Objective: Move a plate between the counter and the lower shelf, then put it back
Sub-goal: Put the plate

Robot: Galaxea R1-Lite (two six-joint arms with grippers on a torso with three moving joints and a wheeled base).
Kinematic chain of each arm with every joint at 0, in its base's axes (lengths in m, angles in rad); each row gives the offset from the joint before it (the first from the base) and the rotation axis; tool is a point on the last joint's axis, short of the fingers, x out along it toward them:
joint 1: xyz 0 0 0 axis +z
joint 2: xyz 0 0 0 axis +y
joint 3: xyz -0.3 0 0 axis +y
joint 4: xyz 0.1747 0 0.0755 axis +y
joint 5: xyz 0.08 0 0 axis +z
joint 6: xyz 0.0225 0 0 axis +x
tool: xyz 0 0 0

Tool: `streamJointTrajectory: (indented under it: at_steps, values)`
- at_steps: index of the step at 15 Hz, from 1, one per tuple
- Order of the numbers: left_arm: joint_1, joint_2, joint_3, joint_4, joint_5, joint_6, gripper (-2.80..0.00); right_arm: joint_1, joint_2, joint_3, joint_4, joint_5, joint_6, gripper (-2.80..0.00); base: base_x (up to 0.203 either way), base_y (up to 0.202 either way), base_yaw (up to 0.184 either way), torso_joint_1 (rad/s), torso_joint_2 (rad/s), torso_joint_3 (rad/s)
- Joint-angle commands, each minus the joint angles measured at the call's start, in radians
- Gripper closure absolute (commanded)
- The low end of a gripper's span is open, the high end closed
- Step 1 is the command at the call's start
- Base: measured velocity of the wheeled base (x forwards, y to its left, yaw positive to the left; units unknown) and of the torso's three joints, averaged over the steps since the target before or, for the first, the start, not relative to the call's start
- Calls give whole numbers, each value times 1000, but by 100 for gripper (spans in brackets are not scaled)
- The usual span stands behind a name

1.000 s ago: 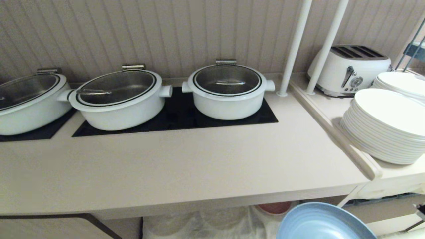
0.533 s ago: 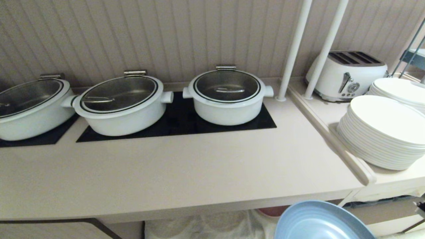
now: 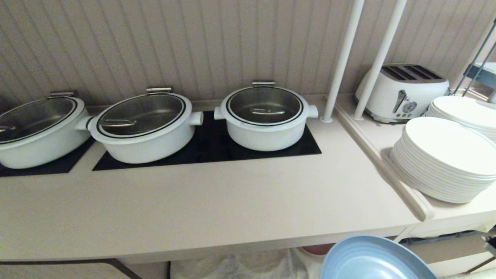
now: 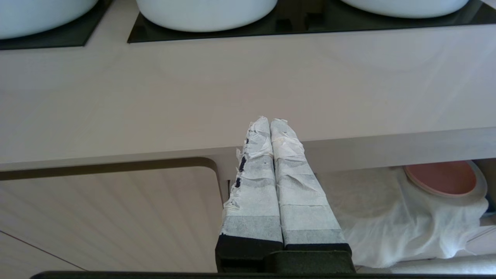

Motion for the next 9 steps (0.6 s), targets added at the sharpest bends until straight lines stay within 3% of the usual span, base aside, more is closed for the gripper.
streamJointTrajectory:
  at_steps: [1,9]
  values:
    - [0,0,0,0,0,0,0,5,2,0,3,0,4,0,0,0,0,95,-180,-91]
    - [0,0,0,0,0,0,0,9,3,-10,-6,-5,-2,0,0,0,0,22,-39,-19]
